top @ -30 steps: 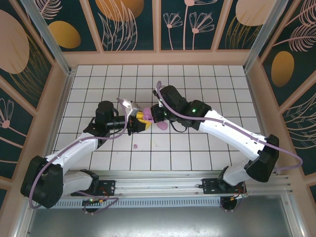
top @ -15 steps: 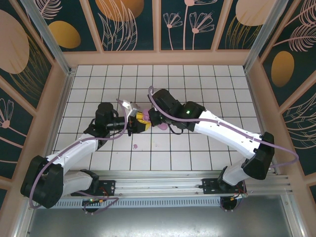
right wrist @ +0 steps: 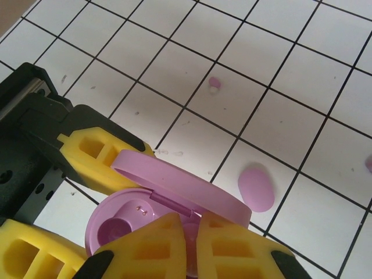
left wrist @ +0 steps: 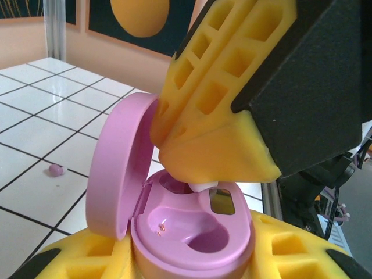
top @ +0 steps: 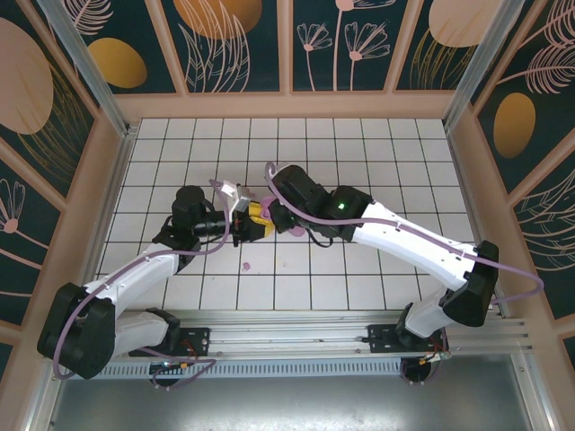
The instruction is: Insert the wireless bluetooth earbuds into the charging case
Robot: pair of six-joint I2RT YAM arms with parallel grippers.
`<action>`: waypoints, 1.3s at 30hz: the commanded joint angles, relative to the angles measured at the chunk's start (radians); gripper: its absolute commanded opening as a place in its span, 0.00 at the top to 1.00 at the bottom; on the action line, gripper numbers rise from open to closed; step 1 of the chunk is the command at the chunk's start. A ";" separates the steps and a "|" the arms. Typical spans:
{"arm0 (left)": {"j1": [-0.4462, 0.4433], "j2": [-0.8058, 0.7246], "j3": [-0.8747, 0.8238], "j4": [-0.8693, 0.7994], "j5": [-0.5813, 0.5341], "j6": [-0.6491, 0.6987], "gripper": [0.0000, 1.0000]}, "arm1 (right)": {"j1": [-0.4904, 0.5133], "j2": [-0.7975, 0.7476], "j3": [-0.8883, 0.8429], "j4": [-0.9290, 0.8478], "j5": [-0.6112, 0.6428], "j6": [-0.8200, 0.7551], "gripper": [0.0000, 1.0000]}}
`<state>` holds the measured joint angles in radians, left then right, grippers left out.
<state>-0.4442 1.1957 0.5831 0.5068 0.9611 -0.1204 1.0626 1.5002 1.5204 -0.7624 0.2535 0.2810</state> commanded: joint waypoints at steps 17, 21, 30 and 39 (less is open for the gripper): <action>-0.003 -0.030 0.031 0.082 0.037 0.033 1.00 | 0.047 0.161 0.214 -0.297 0.118 -0.100 0.93; -0.004 -0.029 0.031 0.081 0.038 0.036 1.00 | 0.055 0.200 0.264 -0.363 0.150 -0.109 0.93; -0.004 -0.028 0.032 0.081 0.038 0.036 1.00 | 0.065 0.224 0.302 -0.400 0.133 -0.129 0.91; -0.004 -0.031 0.032 0.078 0.036 0.036 1.00 | 0.062 0.195 0.266 -0.329 0.005 -0.131 0.79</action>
<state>-0.4450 1.1957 0.5831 0.5037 0.9741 -0.1059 1.1179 1.6981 1.8103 -1.0809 0.3595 0.1558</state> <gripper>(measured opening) 0.336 0.212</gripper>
